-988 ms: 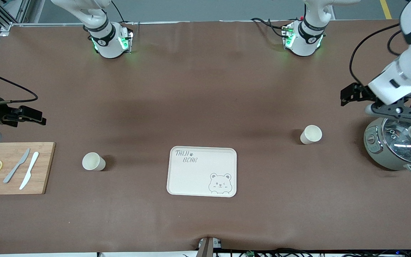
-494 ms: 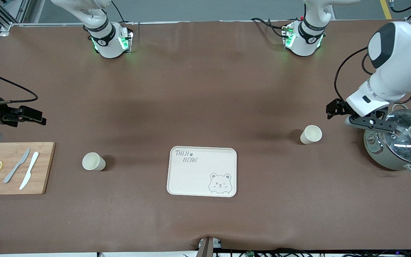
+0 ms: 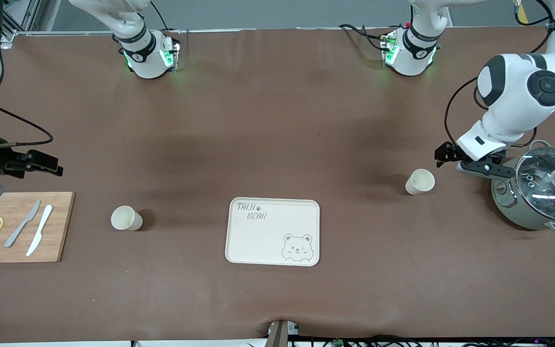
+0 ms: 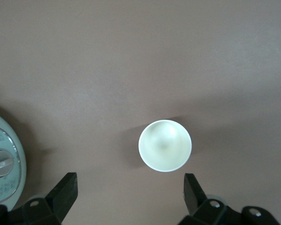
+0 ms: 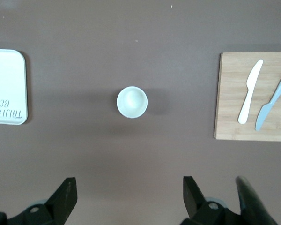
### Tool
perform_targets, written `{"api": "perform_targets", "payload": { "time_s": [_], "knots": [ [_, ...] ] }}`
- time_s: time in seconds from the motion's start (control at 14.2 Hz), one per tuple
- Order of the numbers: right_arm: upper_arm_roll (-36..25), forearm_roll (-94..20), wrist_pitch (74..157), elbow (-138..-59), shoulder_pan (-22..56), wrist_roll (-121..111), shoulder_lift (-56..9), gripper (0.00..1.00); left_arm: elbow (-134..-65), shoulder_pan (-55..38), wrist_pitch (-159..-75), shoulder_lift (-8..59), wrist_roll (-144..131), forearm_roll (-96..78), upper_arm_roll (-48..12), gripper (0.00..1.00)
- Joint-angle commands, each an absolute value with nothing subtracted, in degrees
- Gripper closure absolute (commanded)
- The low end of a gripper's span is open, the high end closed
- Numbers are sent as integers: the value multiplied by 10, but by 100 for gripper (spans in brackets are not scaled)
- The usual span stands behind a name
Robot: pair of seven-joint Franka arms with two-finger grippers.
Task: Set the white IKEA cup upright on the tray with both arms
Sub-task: 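Reach the left gripper toward the white cup beside the steel pot, then grasp the pot cup with the left gripper while the right gripper grasps the board cup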
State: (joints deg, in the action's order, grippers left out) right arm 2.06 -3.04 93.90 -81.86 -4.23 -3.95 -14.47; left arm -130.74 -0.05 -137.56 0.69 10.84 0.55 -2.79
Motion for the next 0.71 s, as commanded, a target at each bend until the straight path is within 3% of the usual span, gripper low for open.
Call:
{"api": "perform_targets", "payload": {
  "time_s": [0.0,0.35,0.63],
  "knots": [
    [22,-16,976,-838,-45,-38,-155,0,-1336,10,-1438,23,127,9,-29,0],
    [21,8,1101,-924,-56,-67,-161,0,-1350,11,-1523,76,127,9,-29,0],
    [21,8,1157,-946,-69,-91,-184,0,-1350,11,-1571,116,126,9,-30,0]
  ]
}}
